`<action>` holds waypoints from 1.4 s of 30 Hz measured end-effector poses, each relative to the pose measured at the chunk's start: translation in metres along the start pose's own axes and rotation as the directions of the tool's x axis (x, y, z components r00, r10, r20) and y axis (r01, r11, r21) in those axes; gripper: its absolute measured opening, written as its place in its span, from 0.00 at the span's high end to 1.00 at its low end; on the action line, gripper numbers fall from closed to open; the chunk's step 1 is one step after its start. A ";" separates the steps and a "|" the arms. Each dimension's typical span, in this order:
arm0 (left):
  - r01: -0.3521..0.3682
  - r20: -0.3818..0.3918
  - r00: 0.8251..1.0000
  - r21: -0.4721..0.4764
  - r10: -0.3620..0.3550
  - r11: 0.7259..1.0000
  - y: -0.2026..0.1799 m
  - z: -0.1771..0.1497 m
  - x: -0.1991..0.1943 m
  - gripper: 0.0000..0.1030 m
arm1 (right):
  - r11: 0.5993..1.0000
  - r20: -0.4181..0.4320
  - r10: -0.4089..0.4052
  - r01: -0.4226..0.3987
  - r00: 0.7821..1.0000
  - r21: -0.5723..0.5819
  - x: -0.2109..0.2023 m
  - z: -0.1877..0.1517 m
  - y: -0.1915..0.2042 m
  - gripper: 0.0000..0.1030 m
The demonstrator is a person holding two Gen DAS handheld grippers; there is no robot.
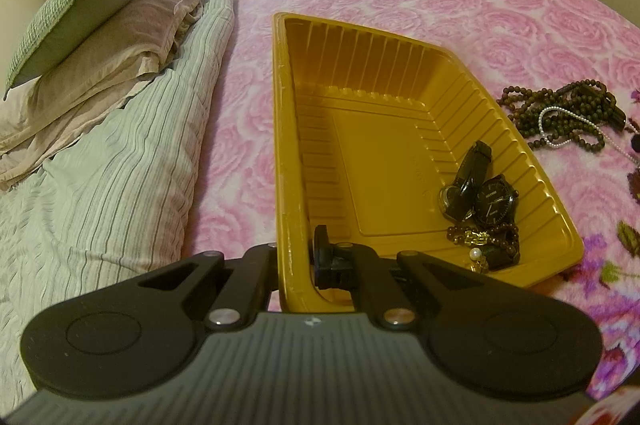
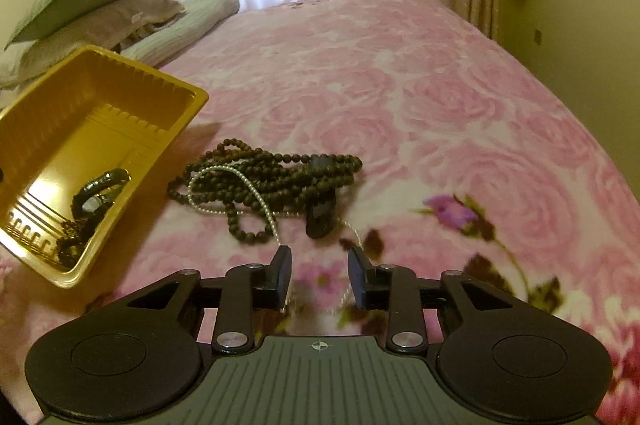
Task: Organize jewelry
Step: 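Reach the right tool to the bead pile and grasp the black cylinder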
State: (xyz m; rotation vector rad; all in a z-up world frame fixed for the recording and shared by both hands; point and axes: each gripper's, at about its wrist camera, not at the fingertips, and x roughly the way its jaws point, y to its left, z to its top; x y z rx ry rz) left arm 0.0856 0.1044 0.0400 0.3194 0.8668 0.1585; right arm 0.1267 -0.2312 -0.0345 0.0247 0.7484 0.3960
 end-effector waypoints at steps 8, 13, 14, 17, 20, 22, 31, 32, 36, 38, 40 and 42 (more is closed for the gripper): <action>-0.003 -0.001 1.000 0.005 0.003 1.000 0.000 0.002 0.000 0.98 | 0.997 -0.001 -0.030 0.030 1.000 -0.077 0.026 0.014 0.006 0.69; -0.003 -0.001 1.000 0.004 0.003 1.000 -0.001 0.002 0.000 0.98 | 0.992 -0.010 -0.040 0.038 0.999 -0.120 0.040 0.017 0.009 0.69; -0.003 -0.002 1.000 0.004 0.003 1.000 0.000 0.002 0.000 0.98 | 0.991 -0.007 -0.040 0.039 0.999 -0.127 0.041 0.017 0.010 0.69; -0.004 -0.001 1.000 0.005 0.004 1.000 -0.001 0.002 0.000 0.98 | 0.991 0.003 -0.038 0.038 0.999 -0.131 0.040 0.017 0.011 0.69; -0.004 -0.001 1.000 0.005 0.004 1.000 -0.001 0.002 0.000 0.98 | 0.989 0.001 -0.061 0.061 0.998 -0.134 0.034 0.014 0.011 0.80; -0.003 -0.002 1.000 0.004 0.003 1.000 -0.001 0.002 0.000 0.98 | 0.991 -0.008 -0.064 0.062 0.998 -0.117 0.029 0.012 0.009 0.80; -0.004 -0.001 1.000 0.005 0.004 1.000 -0.001 0.002 0.000 0.98 | 0.995 -0.007 -0.088 0.088 0.996 0.045 -0.011 -0.005 -0.009 0.80; -0.004 -0.001 1.000 0.005 0.004 1.000 -0.001 0.002 0.000 0.98 | 0.994 -0.002 -0.083 0.083 0.997 0.073 -0.015 -0.006 -0.012 0.80; -0.004 0.000 1.000 0.004 0.004 1.000 -0.002 0.002 0.000 0.98 | 0.982 0.014 -0.029 0.025 0.999 0.189 -0.028 -0.005 -0.024 0.80; -0.004 0.000 1.000 0.004 0.004 1.000 -0.002 0.002 0.000 0.98 | 0.975 0.025 0.000 -0.006 1.000 0.222 -0.031 0.000 -0.025 0.80; -0.004 0.000 1.000 0.004 0.004 1.000 -0.002 0.002 0.000 0.98 | 0.973 0.042 0.028 -0.037 0.999 0.230 -0.035 0.006 -0.022 0.80; -0.004 0.000 1.000 0.003 0.004 1.000 -0.002 0.002 0.000 0.98 | 0.974 0.059 0.051 -0.062 0.997 0.217 -0.037 0.013 -0.014 0.80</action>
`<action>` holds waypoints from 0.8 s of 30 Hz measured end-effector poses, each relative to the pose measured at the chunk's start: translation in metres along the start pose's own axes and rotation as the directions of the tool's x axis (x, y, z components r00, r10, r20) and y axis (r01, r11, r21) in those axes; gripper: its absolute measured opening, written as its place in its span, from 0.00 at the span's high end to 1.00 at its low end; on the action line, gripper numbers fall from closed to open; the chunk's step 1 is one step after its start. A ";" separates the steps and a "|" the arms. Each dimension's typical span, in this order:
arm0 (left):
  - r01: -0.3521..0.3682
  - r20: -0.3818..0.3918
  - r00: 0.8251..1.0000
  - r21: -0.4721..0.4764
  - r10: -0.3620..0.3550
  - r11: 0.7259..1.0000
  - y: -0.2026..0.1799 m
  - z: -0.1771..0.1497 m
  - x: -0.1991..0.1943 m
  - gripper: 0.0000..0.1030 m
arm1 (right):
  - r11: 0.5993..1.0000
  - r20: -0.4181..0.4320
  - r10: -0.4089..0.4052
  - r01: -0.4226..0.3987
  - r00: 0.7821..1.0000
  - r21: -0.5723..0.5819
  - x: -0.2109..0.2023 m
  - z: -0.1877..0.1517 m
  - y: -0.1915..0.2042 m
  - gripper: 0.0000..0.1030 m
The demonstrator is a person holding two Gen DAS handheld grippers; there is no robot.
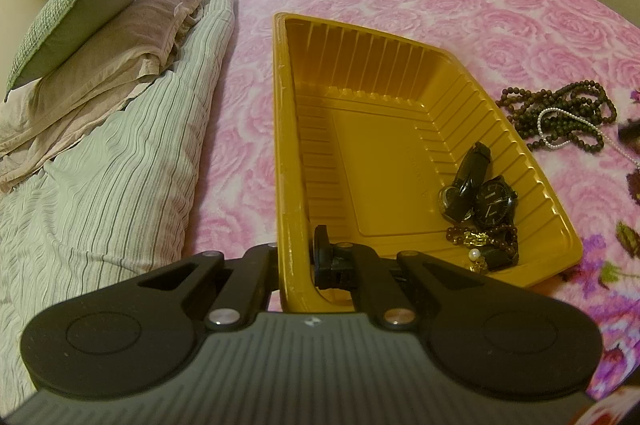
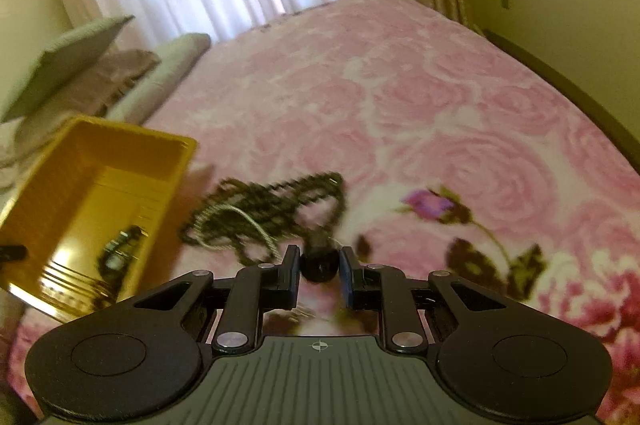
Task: Organize jewelry
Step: 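Reach the right tool to the bead pile and grasp the black cylinder, then lower the black cylinder into the tray with the right tool and open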
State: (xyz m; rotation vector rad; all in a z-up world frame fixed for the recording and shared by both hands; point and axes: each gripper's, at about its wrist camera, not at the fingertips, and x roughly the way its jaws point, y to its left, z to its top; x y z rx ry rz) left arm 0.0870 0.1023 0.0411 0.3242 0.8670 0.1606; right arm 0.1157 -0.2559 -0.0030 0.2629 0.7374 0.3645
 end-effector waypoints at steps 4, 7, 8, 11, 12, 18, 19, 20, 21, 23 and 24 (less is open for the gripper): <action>0.001 0.000 1.000 0.000 -0.001 1.000 0.000 0.000 0.000 0.98 | 0.999 0.016 0.044 -0.044 0.999 -0.029 0.001 0.005 0.019 0.80; 0.001 0.001 1.000 -0.001 -0.001 1.000 0.000 0.000 0.000 0.98 | 0.997 0.019 0.062 -0.061 0.998 -0.049 0.006 0.008 0.031 0.80; 0.001 0.001 1.000 -0.001 -0.001 1.000 0.000 0.000 0.000 0.98 | 0.996 0.018 0.068 -0.067 0.997 -0.055 0.006 0.009 0.034 0.80; 0.001 0.001 1.000 -0.001 -0.001 1.000 0.000 0.000 0.000 0.98 | 0.993 0.018 0.085 -0.084 0.996 -0.079 0.010 0.012 0.044 0.80; 0.001 0.001 1.000 -0.001 -0.001 1.000 0.000 0.000 0.000 0.98 | 0.992 0.018 0.093 -0.091 0.996 -0.085 0.010 0.013 0.048 0.80; 0.001 0.001 1.000 -0.001 -0.001 1.000 0.000 0.001 -0.001 0.98 | 0.972 0.007 0.190 -0.188 0.982 -0.141 0.016 0.021 0.085 0.80; 0.001 0.002 1.000 -0.002 -0.001 1.000 0.000 0.000 -0.001 0.98 | 0.965 -0.003 0.212 -0.210 0.977 -0.157 0.017 0.022 0.093 0.80; 0.001 0.002 1.000 -0.002 -0.001 1.000 0.000 0.000 0.000 0.98 | 0.958 -0.015 0.232 -0.231 0.973 -0.171 0.020 0.022 0.100 0.80; 0.002 0.002 1.000 -0.002 -0.002 1.000 0.000 0.000 0.000 0.98 | 0.949 -0.030 0.252 -0.253 0.967 -0.186 0.023 0.022 0.109 0.80; 0.002 0.002 1.000 -0.002 -0.002 1.000 0.000 0.000 -0.001 0.97 | 0.932 -0.068 0.280 -0.289 0.957 -0.219 0.029 0.020 0.124 0.80; 0.002 0.002 1.000 -0.003 -0.002 1.000 0.000 0.000 -0.001 0.97 | 0.925 -0.081 0.290 -0.301 0.954 -0.233 0.031 0.019 0.131 0.80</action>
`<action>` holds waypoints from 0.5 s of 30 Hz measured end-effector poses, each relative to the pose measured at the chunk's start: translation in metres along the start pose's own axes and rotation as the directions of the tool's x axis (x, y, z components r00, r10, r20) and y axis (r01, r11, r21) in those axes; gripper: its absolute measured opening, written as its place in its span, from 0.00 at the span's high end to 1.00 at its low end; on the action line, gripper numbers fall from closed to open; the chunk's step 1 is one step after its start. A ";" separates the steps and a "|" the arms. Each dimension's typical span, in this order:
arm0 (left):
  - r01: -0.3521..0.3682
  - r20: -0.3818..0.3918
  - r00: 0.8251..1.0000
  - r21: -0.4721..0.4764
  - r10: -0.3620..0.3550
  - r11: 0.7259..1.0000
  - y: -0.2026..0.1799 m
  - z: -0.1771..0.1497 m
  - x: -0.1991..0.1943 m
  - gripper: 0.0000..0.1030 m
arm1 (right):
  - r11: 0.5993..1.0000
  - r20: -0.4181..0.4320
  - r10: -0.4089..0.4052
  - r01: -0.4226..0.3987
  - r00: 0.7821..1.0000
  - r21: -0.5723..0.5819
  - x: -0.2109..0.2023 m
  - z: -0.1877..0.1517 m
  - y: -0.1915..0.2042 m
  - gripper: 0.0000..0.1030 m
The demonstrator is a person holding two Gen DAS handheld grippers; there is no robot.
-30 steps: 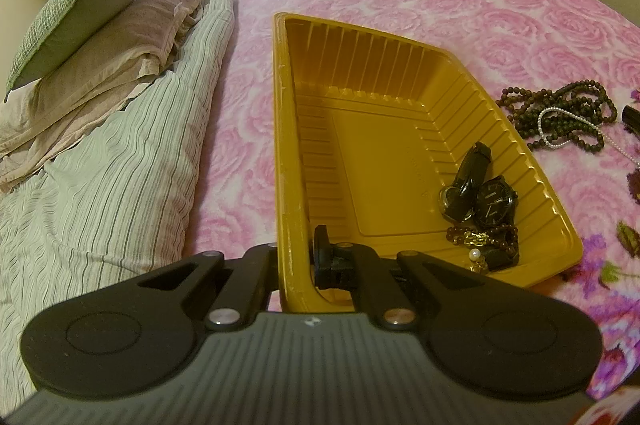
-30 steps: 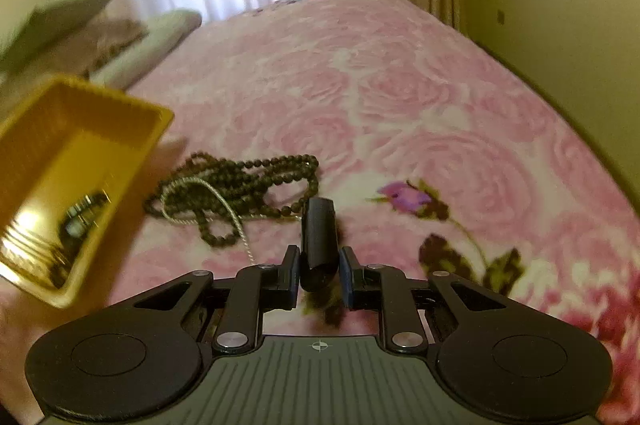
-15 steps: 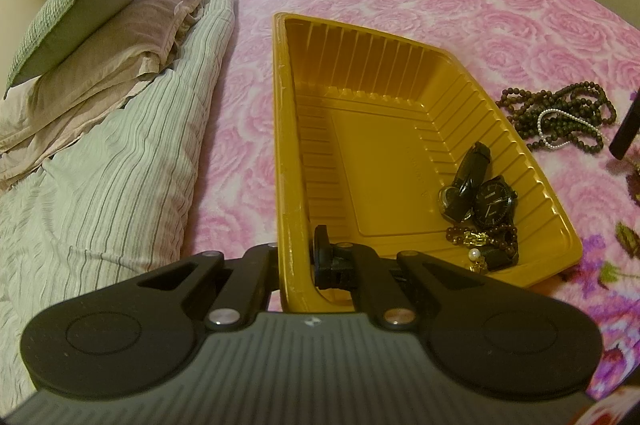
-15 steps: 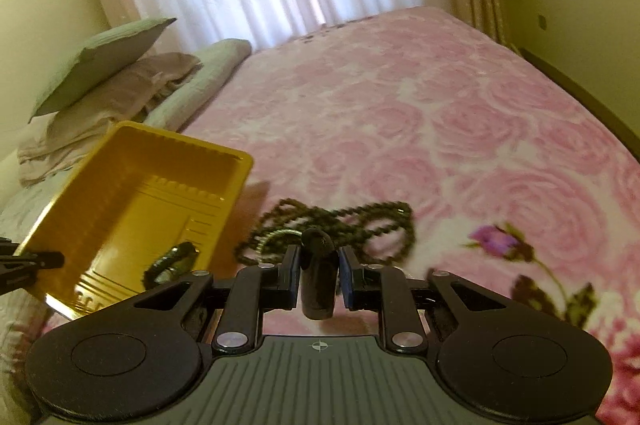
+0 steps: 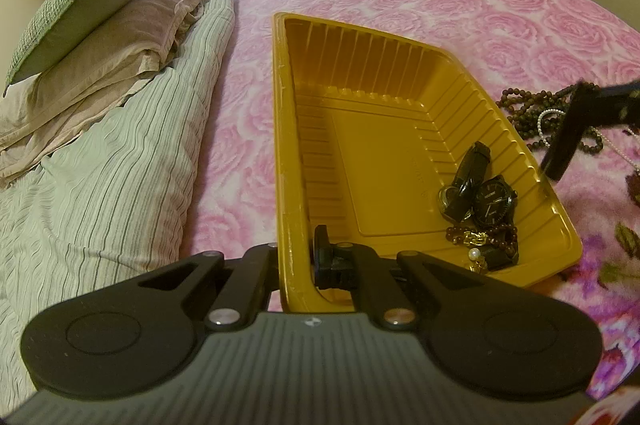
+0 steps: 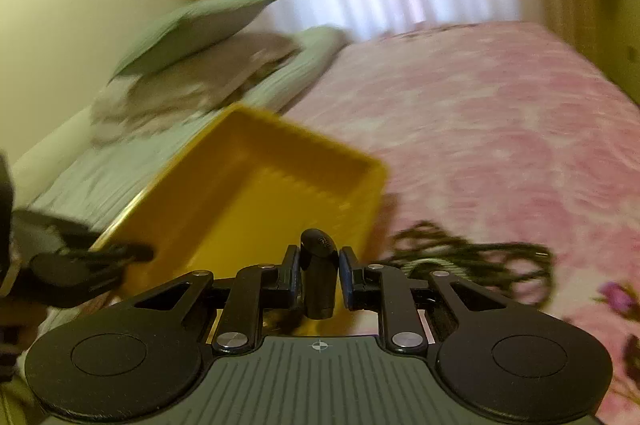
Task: Organize jewelry
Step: 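Lower the black cylinder into the tray with the right tool and open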
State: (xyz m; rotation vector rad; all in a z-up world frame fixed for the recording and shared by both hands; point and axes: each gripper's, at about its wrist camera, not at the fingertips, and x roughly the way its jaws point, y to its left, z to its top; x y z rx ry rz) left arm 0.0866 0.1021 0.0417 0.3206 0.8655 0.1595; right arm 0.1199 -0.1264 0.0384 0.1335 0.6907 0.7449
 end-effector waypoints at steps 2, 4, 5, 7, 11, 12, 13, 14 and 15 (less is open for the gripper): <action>0.000 0.001 1.000 0.001 0.000 1.000 0.000 0.000 0.000 0.97 | 0.999 -0.036 0.019 -0.021 0.999 -0.039 0.011 -0.001 0.011 0.80; 0.000 0.001 1.000 0.002 0.000 1.000 0.000 -0.001 0.000 0.97 | 0.997 -0.061 0.030 -0.034 0.998 -0.064 0.021 -0.003 0.020 0.80; 0.000 0.001 1.000 0.002 0.000 1.000 0.000 -0.001 0.000 0.97 | 0.996 -0.074 0.031 -0.037 0.997 -0.078 0.025 -0.004 0.023 0.80; 0.000 0.000 1.000 0.001 0.000 1.000 0.000 -0.001 0.000 0.97 | 0.993 -0.102 0.049 -0.060 0.994 -0.100 0.032 -0.007 0.031 0.80; 0.002 -0.001 1.000 0.000 -0.002 1.000 0.000 -0.002 0.000 0.97 | 0.982 -0.086 0.159 -0.167 0.984 -0.089 0.036 -0.011 0.034 0.75; 0.003 -0.001 1.000 -0.001 -0.003 1.000 -0.001 -0.002 0.000 0.97 | 0.985 -0.067 0.150 -0.155 0.986 -0.079 0.034 -0.011 0.032 0.59; 0.003 -0.001 1.000 -0.001 -0.003 1.000 -0.001 -0.002 0.000 0.97 | 0.988 -0.045 0.134 -0.137 0.990 -0.066 0.030 -0.012 0.027 0.46; 0.004 -0.001 1.000 -0.002 -0.004 1.000 -0.001 -0.003 0.001 0.97 | 0.991 -0.028 0.118 -0.120 0.993 -0.055 0.026 -0.013 0.022 0.45; 0.005 0.000 1.000 -0.002 -0.005 1.000 -0.001 -0.003 0.001 0.97 | 0.993 -0.024 0.103 -0.104 0.994 -0.049 0.023 -0.014 0.017 0.45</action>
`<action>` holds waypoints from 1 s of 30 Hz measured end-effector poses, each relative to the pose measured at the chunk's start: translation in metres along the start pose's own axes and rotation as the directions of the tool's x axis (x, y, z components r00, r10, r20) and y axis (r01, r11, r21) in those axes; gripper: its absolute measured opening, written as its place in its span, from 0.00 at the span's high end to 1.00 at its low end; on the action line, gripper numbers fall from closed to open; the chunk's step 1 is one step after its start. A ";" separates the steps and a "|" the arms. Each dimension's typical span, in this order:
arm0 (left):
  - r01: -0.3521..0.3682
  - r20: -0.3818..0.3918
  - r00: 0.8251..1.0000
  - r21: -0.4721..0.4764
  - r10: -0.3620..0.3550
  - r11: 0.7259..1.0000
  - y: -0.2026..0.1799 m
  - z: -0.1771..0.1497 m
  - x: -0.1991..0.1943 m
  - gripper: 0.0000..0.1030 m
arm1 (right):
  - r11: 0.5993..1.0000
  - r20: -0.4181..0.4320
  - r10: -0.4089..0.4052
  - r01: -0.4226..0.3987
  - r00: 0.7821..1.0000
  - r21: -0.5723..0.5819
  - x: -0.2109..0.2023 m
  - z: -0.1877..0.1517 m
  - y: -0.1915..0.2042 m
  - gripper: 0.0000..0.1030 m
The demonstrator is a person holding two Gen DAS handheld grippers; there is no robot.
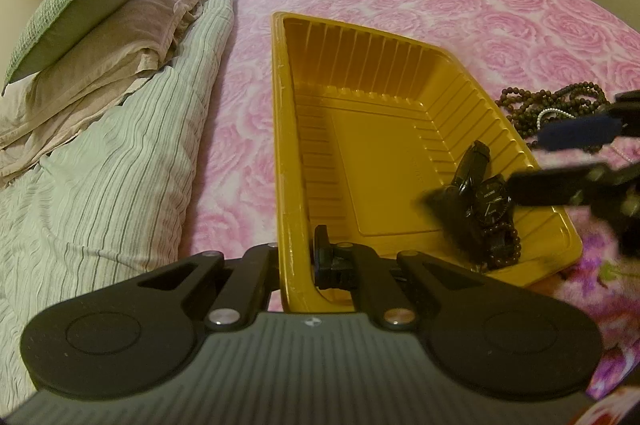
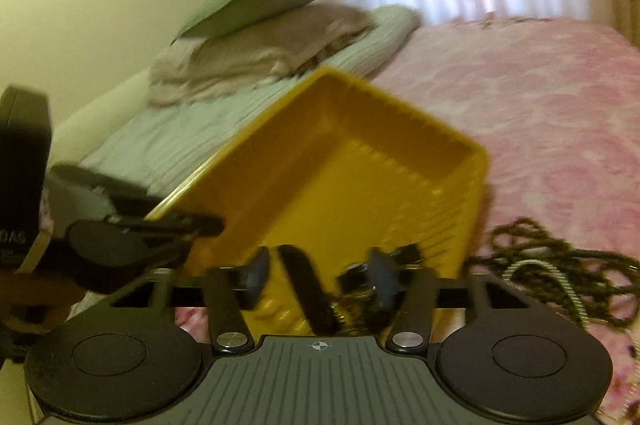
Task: Organize jewelry
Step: 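Lower the black cylinder into the tray with the right tool and open, then pinch the pearl necklace strand with the right tool and lift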
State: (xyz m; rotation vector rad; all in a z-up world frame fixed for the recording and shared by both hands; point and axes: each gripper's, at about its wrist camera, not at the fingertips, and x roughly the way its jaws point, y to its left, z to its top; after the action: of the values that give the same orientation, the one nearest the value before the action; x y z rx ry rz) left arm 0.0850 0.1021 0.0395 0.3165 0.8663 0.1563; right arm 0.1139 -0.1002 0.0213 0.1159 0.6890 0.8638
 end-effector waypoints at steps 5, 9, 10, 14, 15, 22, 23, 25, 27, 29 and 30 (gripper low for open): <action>0.001 0.000 1.000 -0.002 -0.001 1.000 0.000 0.000 0.000 0.97 | 0.991 -0.012 -0.127 0.127 0.992 0.044 -0.021 -0.018 -0.033 0.44; 0.001 0.000 1.000 -0.002 -0.001 1.000 0.000 0.000 0.000 0.97 | 0.964 -0.031 -0.250 0.252 0.968 0.084 -0.041 -0.039 -0.063 0.45; 0.001 0.000 1.000 -0.001 -0.001 1.000 0.000 0.000 0.000 0.97 | 0.955 -0.036 -0.280 0.282 0.959 0.094 -0.046 -0.043 -0.069 0.45; 0.000 0.000 1.000 -0.001 0.000 1.000 0.001 -0.001 0.001 0.97 | 0.913 -0.054 -0.376 0.380 0.925 0.150 -0.066 -0.058 -0.097 0.44; -0.001 0.001 1.000 -0.001 0.001 1.000 0.000 -0.001 0.000 0.97 | 0.906 -0.055 -0.388 0.391 0.920 0.163 -0.071 -0.060 -0.101 0.45; 0.000 0.000 1.000 -0.001 0.000 1.000 0.001 -0.001 0.001 0.97 | 0.891 -0.035 -0.430 0.431 0.902 0.141 -0.088 -0.069 -0.105 0.47; 0.000 0.001 1.000 0.000 0.000 1.000 0.001 -0.001 0.000 0.97 | 0.897 -0.036 -0.424 0.425 0.905 0.119 -0.087 -0.069 -0.102 0.50; 0.000 0.000 1.000 -0.001 0.000 1.000 0.001 -0.001 0.001 0.97 | 0.908 -0.051 -0.408 0.411 0.912 0.083 -0.081 -0.069 -0.099 0.65; 0.000 0.001 1.000 -0.001 0.000 1.000 0.001 -0.001 0.001 0.97 | 0.913 -0.060 -0.402 0.405 0.914 0.050 -0.073 -0.070 -0.096 0.68; 0.000 0.000 1.000 -0.001 0.000 1.000 0.001 -0.001 0.001 0.97 | 0.912 -0.072 -0.406 0.409 0.911 0.019 -0.063 -0.070 -0.096 0.70; 0.000 0.000 1.000 -0.001 0.000 1.000 0.000 -0.001 0.001 0.97 | 0.912 -0.079 -0.408 0.410 0.910 0.008 -0.058 -0.069 -0.096 0.72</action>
State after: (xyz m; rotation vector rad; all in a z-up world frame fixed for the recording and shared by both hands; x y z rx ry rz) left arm 0.0850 0.1029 0.0387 0.3157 0.8661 0.1571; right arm 0.1096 -0.2183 -0.0375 -0.0407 0.7615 0.4568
